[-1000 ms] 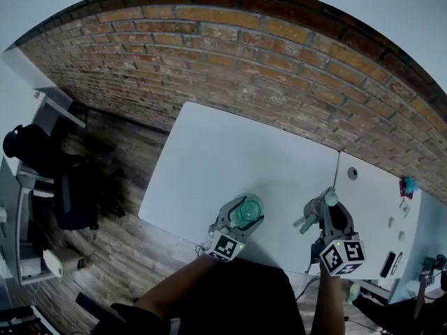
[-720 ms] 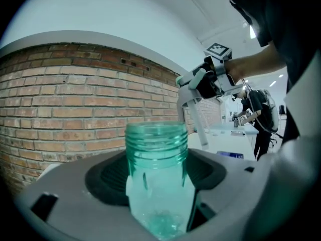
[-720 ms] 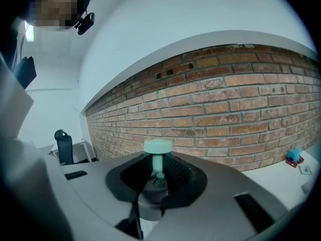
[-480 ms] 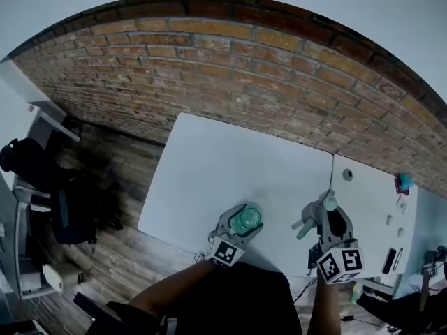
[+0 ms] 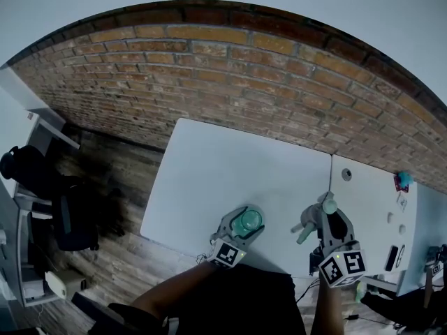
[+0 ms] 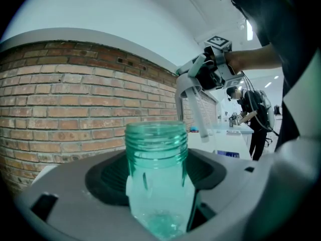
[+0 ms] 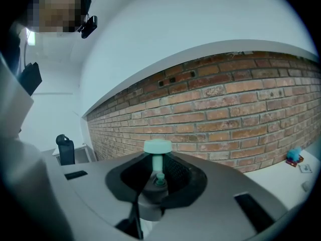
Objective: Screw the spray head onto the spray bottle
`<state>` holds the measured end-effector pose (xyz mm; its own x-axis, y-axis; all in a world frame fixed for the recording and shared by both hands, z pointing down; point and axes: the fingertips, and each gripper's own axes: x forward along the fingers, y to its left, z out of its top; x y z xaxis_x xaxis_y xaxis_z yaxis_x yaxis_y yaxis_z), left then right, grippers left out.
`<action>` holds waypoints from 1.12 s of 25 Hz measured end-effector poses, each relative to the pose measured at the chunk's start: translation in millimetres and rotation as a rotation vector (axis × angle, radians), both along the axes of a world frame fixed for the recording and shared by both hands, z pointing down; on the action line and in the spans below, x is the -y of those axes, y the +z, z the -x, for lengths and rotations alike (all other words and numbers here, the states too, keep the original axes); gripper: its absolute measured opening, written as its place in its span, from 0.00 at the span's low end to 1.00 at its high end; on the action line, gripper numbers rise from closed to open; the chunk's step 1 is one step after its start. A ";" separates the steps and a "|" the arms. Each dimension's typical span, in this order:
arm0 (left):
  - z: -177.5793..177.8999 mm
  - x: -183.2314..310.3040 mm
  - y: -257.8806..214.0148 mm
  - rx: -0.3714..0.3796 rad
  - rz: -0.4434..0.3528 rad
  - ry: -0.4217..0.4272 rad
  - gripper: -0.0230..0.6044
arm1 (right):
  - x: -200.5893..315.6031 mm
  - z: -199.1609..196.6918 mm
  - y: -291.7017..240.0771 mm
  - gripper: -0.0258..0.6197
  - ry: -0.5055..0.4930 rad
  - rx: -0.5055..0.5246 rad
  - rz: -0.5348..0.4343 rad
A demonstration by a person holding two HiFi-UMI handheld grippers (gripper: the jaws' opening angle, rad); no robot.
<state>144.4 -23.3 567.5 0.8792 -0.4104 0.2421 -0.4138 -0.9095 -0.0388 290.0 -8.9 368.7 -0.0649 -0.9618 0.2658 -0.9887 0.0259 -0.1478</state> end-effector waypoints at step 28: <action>-1.0 -5.0 12.2 0.017 -0.017 0.056 0.55 | 17.4 10.0 -11.6 0.14 -0.076 0.004 -0.030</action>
<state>145.4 -18.3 579.6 0.8967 -0.3650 0.2503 -0.3617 -0.9303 -0.0609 280.0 -26.3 357.2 -0.1387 -0.9617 0.2364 -0.9831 0.1049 -0.1503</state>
